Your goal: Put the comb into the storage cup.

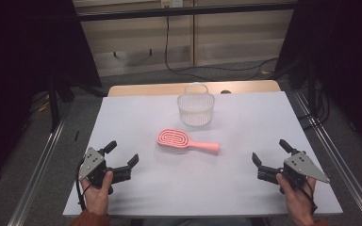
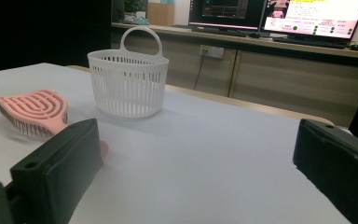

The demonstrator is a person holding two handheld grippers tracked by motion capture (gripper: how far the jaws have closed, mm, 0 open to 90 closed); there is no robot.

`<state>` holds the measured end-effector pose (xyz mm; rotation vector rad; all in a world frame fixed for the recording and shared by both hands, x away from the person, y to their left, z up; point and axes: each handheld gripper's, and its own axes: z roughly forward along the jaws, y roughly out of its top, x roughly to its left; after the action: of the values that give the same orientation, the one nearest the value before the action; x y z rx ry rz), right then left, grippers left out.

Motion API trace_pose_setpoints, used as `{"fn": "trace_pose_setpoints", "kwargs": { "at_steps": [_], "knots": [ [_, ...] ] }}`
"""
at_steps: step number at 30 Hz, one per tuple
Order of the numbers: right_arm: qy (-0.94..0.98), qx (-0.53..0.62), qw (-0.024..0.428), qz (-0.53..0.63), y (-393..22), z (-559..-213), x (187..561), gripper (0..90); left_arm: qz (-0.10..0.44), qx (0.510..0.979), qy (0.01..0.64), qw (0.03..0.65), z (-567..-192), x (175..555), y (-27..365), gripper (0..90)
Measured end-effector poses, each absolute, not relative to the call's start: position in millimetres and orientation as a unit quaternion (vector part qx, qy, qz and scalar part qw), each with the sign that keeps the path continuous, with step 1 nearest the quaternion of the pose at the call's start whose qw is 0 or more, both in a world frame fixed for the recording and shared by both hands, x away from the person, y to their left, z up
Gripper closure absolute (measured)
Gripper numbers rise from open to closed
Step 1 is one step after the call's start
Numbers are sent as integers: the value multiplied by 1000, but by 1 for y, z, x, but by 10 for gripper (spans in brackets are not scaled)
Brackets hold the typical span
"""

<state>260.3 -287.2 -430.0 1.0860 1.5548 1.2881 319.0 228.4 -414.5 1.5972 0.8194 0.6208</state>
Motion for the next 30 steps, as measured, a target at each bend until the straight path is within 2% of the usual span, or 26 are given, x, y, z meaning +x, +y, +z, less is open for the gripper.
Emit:
{"fn": "trace_pose_setpoints", "kwargs": {
  "at_steps": [8, 14, 19, 30],
  "knots": [
    [620, 427, 416, 510, -285, -429, 259, 0, 260, 707, 323, 573, -412, 326, 219, 46],
    [621, 424, 416, 511, -284, -429, 257, 0, 252, 701, 315, 588, -409, 333, 212, 43],
    [622, 427, 413, 510, -285, -430, 258, 0, 245, 696, 320, 594, -406, 339, 205, 1],
    [622, 425, 411, 513, -284, -429, 258, 0, 218, 698, 294, 616, -404, 353, 189, 10]
  ]
}}
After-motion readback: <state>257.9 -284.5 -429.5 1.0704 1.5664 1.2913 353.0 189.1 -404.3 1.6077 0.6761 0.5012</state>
